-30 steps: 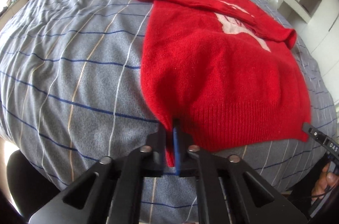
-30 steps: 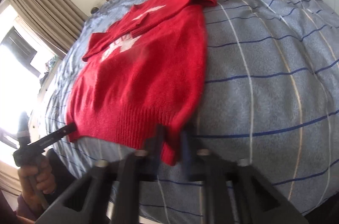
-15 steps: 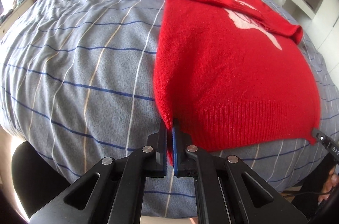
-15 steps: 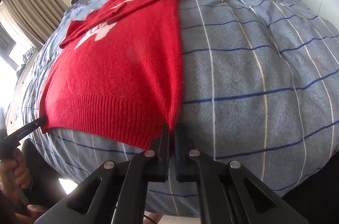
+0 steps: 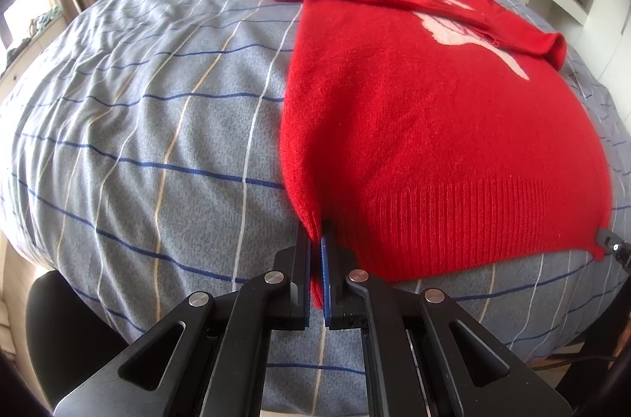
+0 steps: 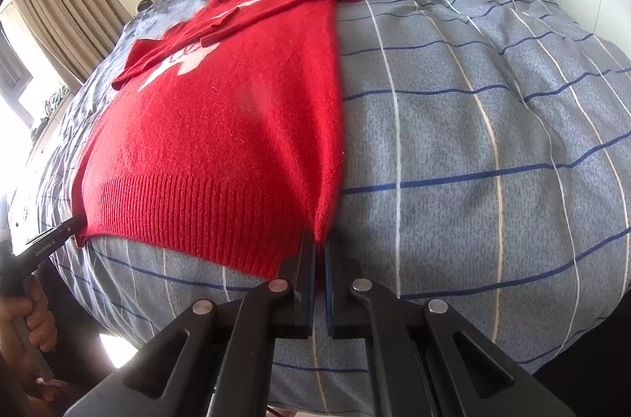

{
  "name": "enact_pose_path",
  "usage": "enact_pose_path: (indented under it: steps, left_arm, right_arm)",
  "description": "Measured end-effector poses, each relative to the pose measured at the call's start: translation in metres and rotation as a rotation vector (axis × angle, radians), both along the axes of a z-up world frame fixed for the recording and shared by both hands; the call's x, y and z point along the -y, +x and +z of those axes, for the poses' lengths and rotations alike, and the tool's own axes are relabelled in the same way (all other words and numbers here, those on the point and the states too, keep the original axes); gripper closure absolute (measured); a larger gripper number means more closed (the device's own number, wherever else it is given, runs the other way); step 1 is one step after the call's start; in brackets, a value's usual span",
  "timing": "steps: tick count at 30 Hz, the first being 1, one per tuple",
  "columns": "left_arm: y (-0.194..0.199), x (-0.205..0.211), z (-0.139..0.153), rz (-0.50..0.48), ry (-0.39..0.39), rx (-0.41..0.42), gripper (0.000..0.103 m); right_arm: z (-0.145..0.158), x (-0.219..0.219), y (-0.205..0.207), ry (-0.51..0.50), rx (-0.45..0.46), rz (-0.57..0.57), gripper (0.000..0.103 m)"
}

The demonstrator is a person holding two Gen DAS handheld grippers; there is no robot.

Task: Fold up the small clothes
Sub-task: 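Grasp the sweater hem with both grippers and pull it straight, then open both grippers and release the sweater hem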

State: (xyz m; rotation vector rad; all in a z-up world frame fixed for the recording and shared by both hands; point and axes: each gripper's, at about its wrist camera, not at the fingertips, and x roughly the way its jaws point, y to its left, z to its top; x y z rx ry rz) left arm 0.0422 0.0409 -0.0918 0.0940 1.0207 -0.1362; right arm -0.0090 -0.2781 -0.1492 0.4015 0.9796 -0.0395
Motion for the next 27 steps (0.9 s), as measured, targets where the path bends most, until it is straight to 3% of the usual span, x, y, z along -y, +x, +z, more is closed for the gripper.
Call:
enact_pose_path:
  steps: [10, 12, 13, 14, 16, 17, 20, 22, 25, 27]
  left_arm:
    - [-0.005, 0.006, 0.002, 0.000, 0.041, 0.025, 0.095]
    - [-0.006, 0.008, 0.003, 0.002, 0.066, 0.029, 0.086]
    - [-0.007, 0.008, 0.004, 0.005, 0.082, 0.032, 0.073]
    - [-0.008, 0.007, 0.005, 0.008, 0.099, 0.031, 0.051]
    - [-0.012, 0.003, 0.007, 0.011, 0.115, 0.016, 0.029]
    - [-0.014, -0.001, 0.011, 0.006, 0.108, 0.008, 0.029]
    - [-0.020, -0.018, 0.026, 0.034, 0.080, 0.029, 0.028]
    - [-0.020, -0.031, 0.038, 0.077, 0.045, 0.071, 0.023]
    - [-0.009, -0.045, 0.047, 0.153, -0.013, 0.133, 0.020]
    - [0.000, -0.050, 0.044, 0.199, -0.034, 0.154, 0.020]
  right_arm:
    - [0.000, 0.001, -0.005, 0.008, 0.023, -0.004, 0.100]
    - [0.001, 0.000, -0.005, -0.001, 0.025, -0.002, 0.097]
    - [0.002, 0.000, -0.006, 0.000, 0.027, 0.001, 0.095]
    - [0.003, 0.000, -0.007, 0.000, 0.026, 0.005, 0.093]
    - [0.006, 0.001, -0.011, 0.005, 0.010, 0.035, 0.076]
    - [0.008, 0.002, -0.013, 0.001, -0.003, 0.059, 0.071]
    - [0.023, 0.018, -0.019, -0.090, -0.034, 0.103, 0.066]
    - [0.046, 0.029, -0.010, -0.220, -0.034, 0.118, 0.062]
    - [0.092, 0.028, 0.028, -0.378, 0.039, 0.193, 0.049]
    - [0.117, 0.012, 0.062, -0.414, 0.110, 0.283, 0.046]
